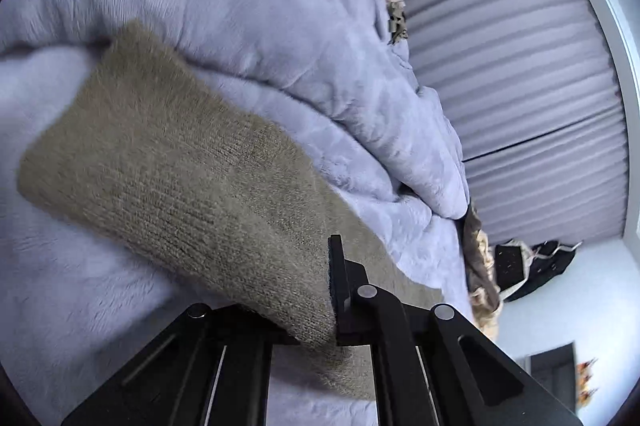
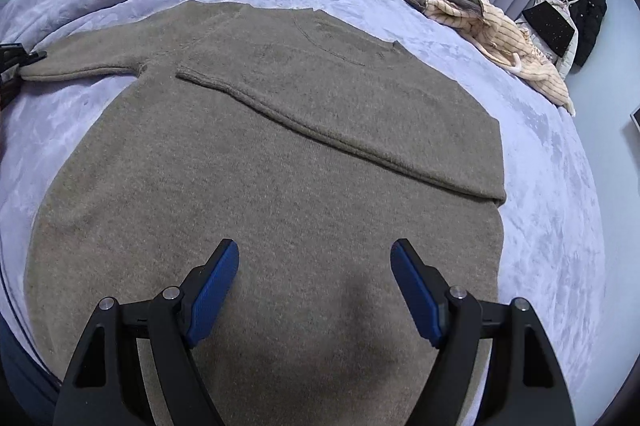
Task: Fold small clothes
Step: 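Lift the sleeve with the left gripper and carry it across the body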
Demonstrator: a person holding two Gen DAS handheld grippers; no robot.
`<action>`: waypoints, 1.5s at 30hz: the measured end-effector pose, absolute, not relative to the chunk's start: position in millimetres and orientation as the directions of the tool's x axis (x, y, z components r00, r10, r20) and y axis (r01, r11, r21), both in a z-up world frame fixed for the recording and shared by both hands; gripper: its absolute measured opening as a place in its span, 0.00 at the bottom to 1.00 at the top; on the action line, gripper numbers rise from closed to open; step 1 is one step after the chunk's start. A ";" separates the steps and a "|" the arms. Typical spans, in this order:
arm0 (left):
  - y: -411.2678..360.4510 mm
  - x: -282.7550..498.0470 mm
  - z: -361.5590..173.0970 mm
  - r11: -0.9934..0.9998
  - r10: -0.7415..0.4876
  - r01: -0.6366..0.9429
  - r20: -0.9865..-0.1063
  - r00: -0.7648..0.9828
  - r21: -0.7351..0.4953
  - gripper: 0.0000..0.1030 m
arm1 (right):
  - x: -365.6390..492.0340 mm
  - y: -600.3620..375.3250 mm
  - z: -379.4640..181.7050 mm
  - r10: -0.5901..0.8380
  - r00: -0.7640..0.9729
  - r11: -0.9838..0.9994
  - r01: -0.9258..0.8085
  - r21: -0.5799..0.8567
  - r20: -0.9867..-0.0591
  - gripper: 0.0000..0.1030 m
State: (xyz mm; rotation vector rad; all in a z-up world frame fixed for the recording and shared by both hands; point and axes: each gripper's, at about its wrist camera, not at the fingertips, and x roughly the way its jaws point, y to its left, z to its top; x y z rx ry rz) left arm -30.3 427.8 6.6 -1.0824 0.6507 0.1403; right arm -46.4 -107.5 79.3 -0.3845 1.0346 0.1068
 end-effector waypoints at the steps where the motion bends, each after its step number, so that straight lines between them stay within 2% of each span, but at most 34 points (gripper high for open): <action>1: 422.3 -30.7 17.1 0.516 -0.178 -0.413 -0.566 0.805 -0.750 0.07 | -37.9 -103.9 80.2 -0.103 0.520 0.924 -0.266 -0.275 -0.848 0.79; 10: 368.9 -13.8 104.3 0.725 -0.030 -0.425 -0.641 0.767 -0.542 0.07 | 91.7 -74.7 64.2 -0.089 0.477 0.965 -0.175 -0.194 -0.874 0.79; 14: 333.3 4.6 135.5 0.797 -0.032 -0.380 -0.662 0.749 -0.469 0.07 | 132.4 -60.1 38.0 -0.025 0.381 0.990 -0.119 -0.076 -0.924 0.79; 15: 324.1 9.1 141.5 0.811 -0.039 -0.367 -0.668 0.743 -0.455 0.07 | 139.0 -52.3 26.1 -0.033 0.332 0.989 -0.128 -0.080 -0.943 0.79; 18: 291.7 23.6 153.4 0.855 -0.057 -0.314 -0.677 0.733 -0.413 0.07 | 135.7 -47.0 37.5 -0.037 0.373 0.986 -0.139 -0.095 -0.927 0.79; 21: 255.6 39.1 156.0 0.880 -0.089 -0.269 -0.692 0.716 -0.392 0.07 | 121.1 -61.4 59.9 0.027 0.419 0.991 -0.130 -0.031 -0.908 0.79; 30: 139.5 80.3 147.1 0.940 -0.156 -0.145 -0.765 0.625 -0.310 0.07 | 99.4 -123.1 88.1 -0.033 0.457 0.985 -0.138 -0.108 -0.889 0.79; 45: 10.2 99.0 126.9 0.984 -0.133 -0.025 -0.832 0.538 -0.174 0.07 | 91.6 -185.4 95.4 -0.014 0.458 0.979 -0.173 -0.105 -0.889 0.79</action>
